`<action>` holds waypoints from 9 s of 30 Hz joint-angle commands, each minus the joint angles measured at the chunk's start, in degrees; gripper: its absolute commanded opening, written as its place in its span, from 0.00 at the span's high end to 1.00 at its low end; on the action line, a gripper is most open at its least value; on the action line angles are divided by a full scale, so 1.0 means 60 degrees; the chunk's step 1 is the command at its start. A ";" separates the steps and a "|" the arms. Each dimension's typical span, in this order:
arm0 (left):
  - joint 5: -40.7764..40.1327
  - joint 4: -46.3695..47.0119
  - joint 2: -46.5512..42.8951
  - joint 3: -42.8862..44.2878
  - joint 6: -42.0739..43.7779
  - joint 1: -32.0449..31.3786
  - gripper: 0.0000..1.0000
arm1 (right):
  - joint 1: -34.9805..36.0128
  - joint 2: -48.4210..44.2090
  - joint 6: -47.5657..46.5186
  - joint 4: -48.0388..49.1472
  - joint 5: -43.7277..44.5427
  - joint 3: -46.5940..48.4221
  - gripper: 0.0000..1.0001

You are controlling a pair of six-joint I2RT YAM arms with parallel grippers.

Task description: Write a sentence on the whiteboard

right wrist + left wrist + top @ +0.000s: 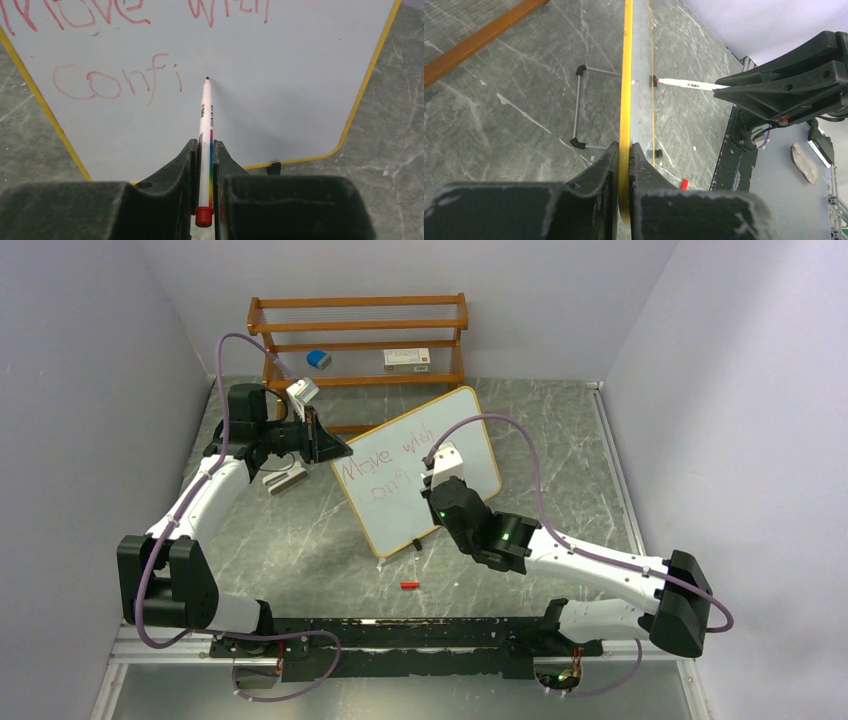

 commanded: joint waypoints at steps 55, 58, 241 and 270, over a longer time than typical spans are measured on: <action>-0.0539 -0.0319 0.0078 0.0103 0.0672 -0.0036 0.95 | -0.0244 0.0341 -0.0245 0.0143 -0.1128 -0.0013 1.00; -0.0544 -0.0321 0.0079 0.0096 0.0676 -0.0035 0.95 | -0.0240 0.0290 -0.0182 -0.0040 -0.1080 -0.0033 1.00; -0.0590 -0.0421 0.0123 0.0144 0.0764 -0.0035 0.95 | -0.1090 -0.0110 -0.0483 0.0141 -0.1731 -0.0340 1.00; -0.0615 -0.0441 0.0109 0.0154 0.0766 -0.0032 0.95 | -0.1116 -0.0713 -0.0712 0.0866 -0.0703 -0.0662 1.00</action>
